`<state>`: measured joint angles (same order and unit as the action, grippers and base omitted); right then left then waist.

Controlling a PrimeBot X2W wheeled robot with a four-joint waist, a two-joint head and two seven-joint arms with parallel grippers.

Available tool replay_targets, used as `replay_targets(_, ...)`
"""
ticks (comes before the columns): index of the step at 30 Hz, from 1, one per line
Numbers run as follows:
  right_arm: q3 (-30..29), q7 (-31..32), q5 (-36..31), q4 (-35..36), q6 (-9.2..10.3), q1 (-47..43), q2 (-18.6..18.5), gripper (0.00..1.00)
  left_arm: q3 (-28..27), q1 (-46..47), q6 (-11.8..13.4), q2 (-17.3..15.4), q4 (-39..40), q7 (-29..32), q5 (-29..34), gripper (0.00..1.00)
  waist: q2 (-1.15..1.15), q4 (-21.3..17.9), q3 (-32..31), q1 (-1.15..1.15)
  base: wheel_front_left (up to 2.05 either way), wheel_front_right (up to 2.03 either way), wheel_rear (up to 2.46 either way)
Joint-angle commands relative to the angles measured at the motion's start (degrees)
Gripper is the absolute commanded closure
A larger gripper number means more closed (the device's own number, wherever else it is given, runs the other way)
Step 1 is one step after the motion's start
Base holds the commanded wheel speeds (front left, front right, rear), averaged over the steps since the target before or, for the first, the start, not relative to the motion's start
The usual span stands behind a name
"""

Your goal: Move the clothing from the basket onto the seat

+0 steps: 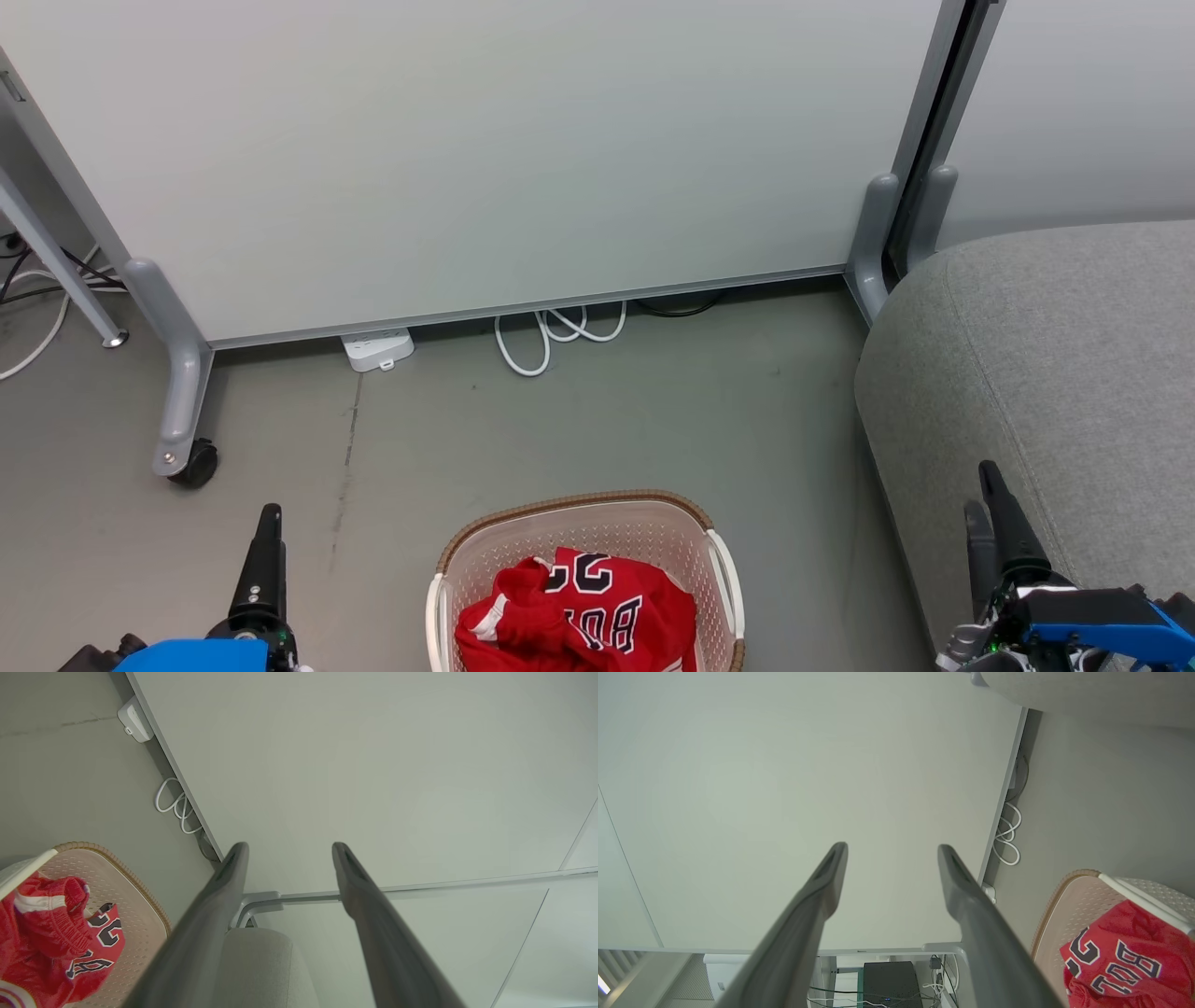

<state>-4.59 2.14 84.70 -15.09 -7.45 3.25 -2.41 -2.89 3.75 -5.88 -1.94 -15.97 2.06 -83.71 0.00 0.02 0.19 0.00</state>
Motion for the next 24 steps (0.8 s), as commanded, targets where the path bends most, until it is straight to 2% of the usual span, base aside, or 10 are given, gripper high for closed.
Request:
replay_targets(1, 0.0, -0.7, -2.5, 1.3, -0.03, 1.2, -0.2, 0.00, 0.7, 1.7, 0.3, -0.5, 1.3, -0.7, 2.8, 0.00, 0.00, 0.0, 0.0, 0.00, 0.00, 0.00, 0.00)
replay_targets(10, -0.1, -2.9, -15.5, 1.8, -0.03, 1.3, -0.2, 0.00, 3.0, 1.8, 1.6, -0.6, 2.3, -2.8, 14.2, 0.00, 0.00, 0.1, 0.1, 0.00, 0.00, 0.00, 0.00)
replay_targets(16, -0.1, -4.2, -25.0, 1.9, -0.03, 1.4, -0.3, 0.00, 4.1, 1.8, 2.3, -0.7, 3.3, -4.1, 20.3, 0.00, 0.00, 0.1, 0.2, 0.00, 0.00, 0.00, 0.00)
replay_targets(24, 0.0, -4.6, -34.6, 2.7, -0.03, 1.6, -0.3, 0.00, 5.2, 1.9, 2.8, -0.7, 3.9, -5.6, 27.1, 0.00, 0.00, 0.1, 0.4, 0.00, 0.00, 0.00, 0.00)
